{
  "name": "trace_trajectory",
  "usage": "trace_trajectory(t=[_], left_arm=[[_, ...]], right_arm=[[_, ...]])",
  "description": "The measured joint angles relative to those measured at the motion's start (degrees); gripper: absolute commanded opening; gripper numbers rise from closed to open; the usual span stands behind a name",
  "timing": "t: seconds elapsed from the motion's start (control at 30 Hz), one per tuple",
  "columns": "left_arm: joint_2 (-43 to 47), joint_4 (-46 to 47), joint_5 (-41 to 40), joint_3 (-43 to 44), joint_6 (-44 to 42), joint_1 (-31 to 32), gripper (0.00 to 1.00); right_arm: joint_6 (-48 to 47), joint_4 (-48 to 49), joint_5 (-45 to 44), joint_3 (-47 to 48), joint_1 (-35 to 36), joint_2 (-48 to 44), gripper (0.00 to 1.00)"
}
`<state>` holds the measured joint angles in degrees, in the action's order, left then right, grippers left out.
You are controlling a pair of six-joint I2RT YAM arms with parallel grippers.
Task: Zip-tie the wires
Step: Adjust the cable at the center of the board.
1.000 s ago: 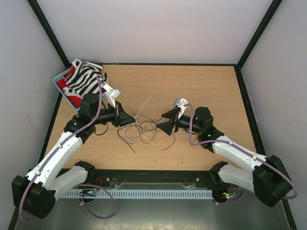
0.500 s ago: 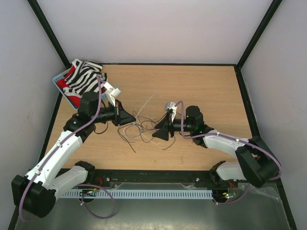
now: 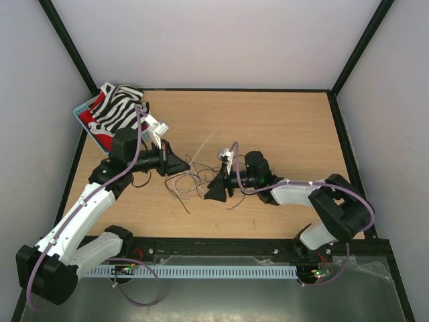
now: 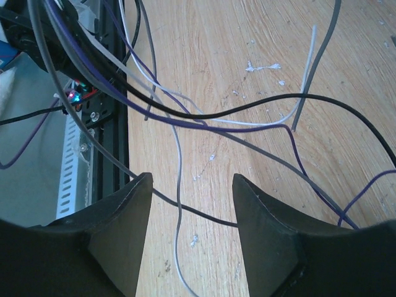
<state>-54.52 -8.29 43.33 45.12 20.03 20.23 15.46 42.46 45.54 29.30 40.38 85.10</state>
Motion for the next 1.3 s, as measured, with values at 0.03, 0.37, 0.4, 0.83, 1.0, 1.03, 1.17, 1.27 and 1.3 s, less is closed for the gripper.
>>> trace_trajectory(t=[0.03,0.37,0.4,0.83,1.0,1.03,1.17,1.27,1.3], left_arm=[[0.00,0.02,0.00,0.00,0.07,0.00,0.00],[0.00,0.15,-0.72,0.00,0.55,0.00,0.00],[0.00,0.15,-1.18,0.00,0.59,0.00,0.00],[0.13,-0.28,-4.81,-1.64,0.96,-4.87,0.00],[0.44,-0.31,-4.63,-2.10,0.98,-5.88,0.00],[0.46,-0.28,-4.55,-2.10,0.98,-6.05,0.00],[0.66,-0.28,-4.31,-2.12,0.96,-6.64,0.00],[0.92,-0.28,-3.93,-2.14,0.96,-7.13,0.00],[0.98,-0.28,-3.82,-2.14,0.96,-7.32,0.00]], right_arm=[[0.22,0.33,-0.20,0.31,0.24,0.59,0.61],[0.87,1.05,0.07,2.05,1.66,2.71,0.00],[0.61,0.59,0.02,2.05,1.64,2.51,0.00],[-1.79,-13.09,-7.74,0.07,-5.35,-12.96,0.00],[-3.72,-18.53,-11.54,0.04,-6.51,-17.88,0.00],[-4.00,-19.50,-11.98,0.04,-6.64,-18.25,0.00],[-4.81,-22.93,-13.73,0.04,-7.65,-19.41,0.00],[-5.11,-24.50,-15.06,0.04,-8.22,-20.83,0.00],[-5.20,-24.87,-15.43,0.04,-8.39,-21.42,0.00]])
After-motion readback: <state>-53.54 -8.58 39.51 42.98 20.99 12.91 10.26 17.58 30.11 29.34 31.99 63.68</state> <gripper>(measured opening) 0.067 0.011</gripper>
